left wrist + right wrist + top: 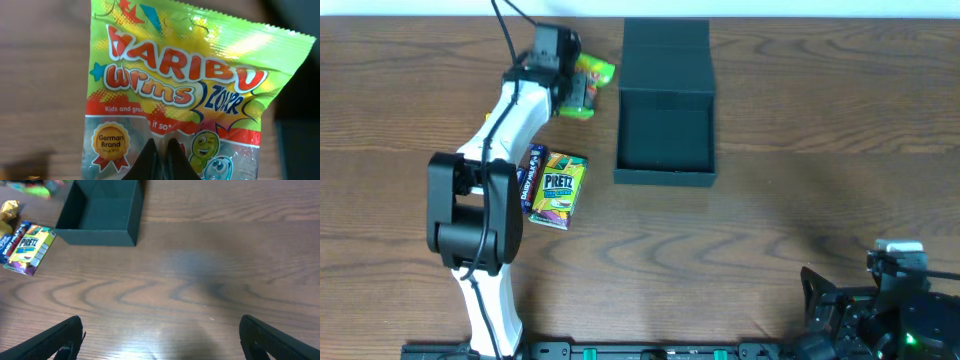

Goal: Pack container
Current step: 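Carry the Haribo bag right and lower it into the black box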

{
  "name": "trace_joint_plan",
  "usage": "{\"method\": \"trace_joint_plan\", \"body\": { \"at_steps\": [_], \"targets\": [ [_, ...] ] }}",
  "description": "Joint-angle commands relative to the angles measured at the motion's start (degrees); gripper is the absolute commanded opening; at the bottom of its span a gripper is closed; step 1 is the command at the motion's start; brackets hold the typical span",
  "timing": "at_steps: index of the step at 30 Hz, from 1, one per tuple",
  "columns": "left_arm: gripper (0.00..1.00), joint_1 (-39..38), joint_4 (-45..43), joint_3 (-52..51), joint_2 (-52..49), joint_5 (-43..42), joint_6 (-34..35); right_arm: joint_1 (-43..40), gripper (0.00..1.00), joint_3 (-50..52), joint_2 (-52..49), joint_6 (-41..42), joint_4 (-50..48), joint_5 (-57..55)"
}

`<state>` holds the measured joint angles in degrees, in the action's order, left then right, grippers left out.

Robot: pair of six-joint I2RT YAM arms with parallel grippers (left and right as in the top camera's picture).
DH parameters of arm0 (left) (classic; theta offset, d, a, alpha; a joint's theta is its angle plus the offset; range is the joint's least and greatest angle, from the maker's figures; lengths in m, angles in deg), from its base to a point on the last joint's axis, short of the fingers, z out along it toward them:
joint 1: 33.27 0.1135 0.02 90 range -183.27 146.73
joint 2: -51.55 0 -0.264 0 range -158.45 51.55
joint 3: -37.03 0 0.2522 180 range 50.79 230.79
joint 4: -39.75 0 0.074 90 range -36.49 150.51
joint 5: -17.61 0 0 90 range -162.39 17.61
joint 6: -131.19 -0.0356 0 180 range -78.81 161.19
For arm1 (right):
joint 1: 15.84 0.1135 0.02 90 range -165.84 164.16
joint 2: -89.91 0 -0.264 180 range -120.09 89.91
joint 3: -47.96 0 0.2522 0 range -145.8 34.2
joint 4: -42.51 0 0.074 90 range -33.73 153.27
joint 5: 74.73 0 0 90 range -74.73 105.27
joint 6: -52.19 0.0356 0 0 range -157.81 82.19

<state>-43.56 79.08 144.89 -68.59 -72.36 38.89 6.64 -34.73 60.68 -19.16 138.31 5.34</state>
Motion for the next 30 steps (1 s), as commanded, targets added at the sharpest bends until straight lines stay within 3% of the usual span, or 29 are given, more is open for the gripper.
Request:
{"method": "trace_joint_plan", "body": {
  "at_steps": [1,11,16,22,30],
  "targets": [
    [0.05,-1.5,2.5,4.4,3.9,1.9,4.2,0.4,0.99,-0.4,0.0,0.6,0.1,-0.6],
    [0.06,-11.8,6.3,5.4,7.1,2.6,17.8,0.4,0.99,-0.4,0.0,0.6,0.1,-0.6],
    [0.06,-18.4,9.7,5.4,7.0,3.4,29.3,0.4,0.99,-0.4,0.0,0.6,0.1,-0.6],
    [0.06,-24.4,12.8,4.9,7.0,12.3,36.2,0.4,0.99,-0.4,0.0,0.6,0.1,-0.6],
    [0.06,-25.6,11.4,2.3,7.0,13.2,40.7,0.4,0.99,-0.4,0.0,0.6,0.1,-0.6]
  ]
}}
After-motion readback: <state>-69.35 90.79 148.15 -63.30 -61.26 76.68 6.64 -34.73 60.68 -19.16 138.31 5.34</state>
